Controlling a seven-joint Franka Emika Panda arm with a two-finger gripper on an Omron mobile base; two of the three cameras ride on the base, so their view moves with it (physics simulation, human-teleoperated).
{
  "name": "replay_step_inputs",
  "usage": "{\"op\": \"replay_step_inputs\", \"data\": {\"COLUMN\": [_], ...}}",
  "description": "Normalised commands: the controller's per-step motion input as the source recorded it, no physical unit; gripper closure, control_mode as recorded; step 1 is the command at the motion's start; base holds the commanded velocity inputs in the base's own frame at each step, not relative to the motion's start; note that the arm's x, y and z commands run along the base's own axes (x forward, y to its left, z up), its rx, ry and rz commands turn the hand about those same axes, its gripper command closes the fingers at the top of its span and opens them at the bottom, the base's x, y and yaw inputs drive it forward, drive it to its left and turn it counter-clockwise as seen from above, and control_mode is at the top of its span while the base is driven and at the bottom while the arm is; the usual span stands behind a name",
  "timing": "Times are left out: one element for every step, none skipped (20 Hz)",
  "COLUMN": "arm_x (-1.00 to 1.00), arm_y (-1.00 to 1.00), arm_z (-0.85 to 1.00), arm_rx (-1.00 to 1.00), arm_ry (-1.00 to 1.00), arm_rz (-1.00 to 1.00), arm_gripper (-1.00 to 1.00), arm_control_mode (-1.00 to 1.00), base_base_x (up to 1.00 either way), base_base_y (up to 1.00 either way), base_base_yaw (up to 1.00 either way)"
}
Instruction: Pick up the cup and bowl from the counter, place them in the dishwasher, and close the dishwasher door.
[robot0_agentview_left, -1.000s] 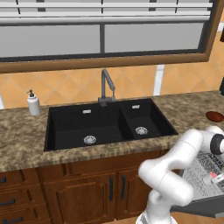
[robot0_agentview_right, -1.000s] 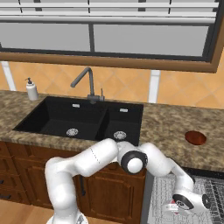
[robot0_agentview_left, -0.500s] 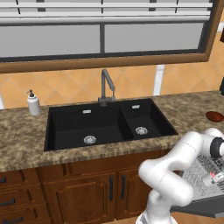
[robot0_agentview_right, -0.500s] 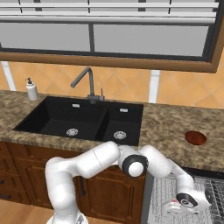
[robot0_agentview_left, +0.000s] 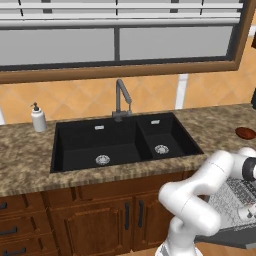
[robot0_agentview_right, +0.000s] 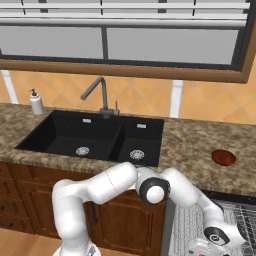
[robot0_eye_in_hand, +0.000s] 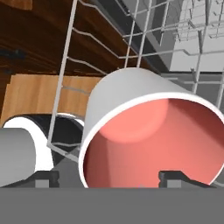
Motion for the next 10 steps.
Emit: {"op": "replay_step_inputs", "data": {"arm_x": [-0.72, -0.53, -0.19, 0.0, 0.0, 0.0, 0.0, 0.0, -0.09, -0.26], "arm_y": [0.0, 0.0, 0.0, 0.0, 0.11, 0.09, 0.0, 0.0, 0.0, -0.04], "arm_z": [0.0, 0.0, 0.15, 0.31, 0.45, 0.72, 0.89, 0.92, 0.87, 0.85], "arm_rx": [-0.02, -0.05, -0.04, -0.09, -0.11, -0.19, -0.21, -0.19, -0.15, -0.12], "arm_ry": [0.04, 0.03, 0.0, 0.0, 0.0, 0.0, 0.0, 0.0, 0.0, 0.0], "arm_rz": [-0.07, -0.07, -0.05, -0.02, -0.01, -0.01, 0.0, 0.0, -0.03, -0.05], "arm_gripper": [-1.0, -1.0, -1.0, -1.0, -1.0, -1.0, -1.0, -1.0, -1.0, -1.0], "arm_control_mode": [-1.0, -1.0, -1.0, -1.0, -1.0, -1.0, -1.0, -1.0, -1.0, -1.0], "base_base_x": [0.0, 0.0, 0.0, 0.0, 0.0, 0.0, 0.0, 0.0, 0.0, 0.0], "base_base_y": [0.0, 0.0, 0.0, 0.0, 0.0, 0.0, 0.0, 0.0, 0.0, 0.0], "base_base_yaw": [0.0, 0.0, 0.0, 0.0, 0.0, 0.0, 0.0, 0.0, 0.0, 0.0]}}
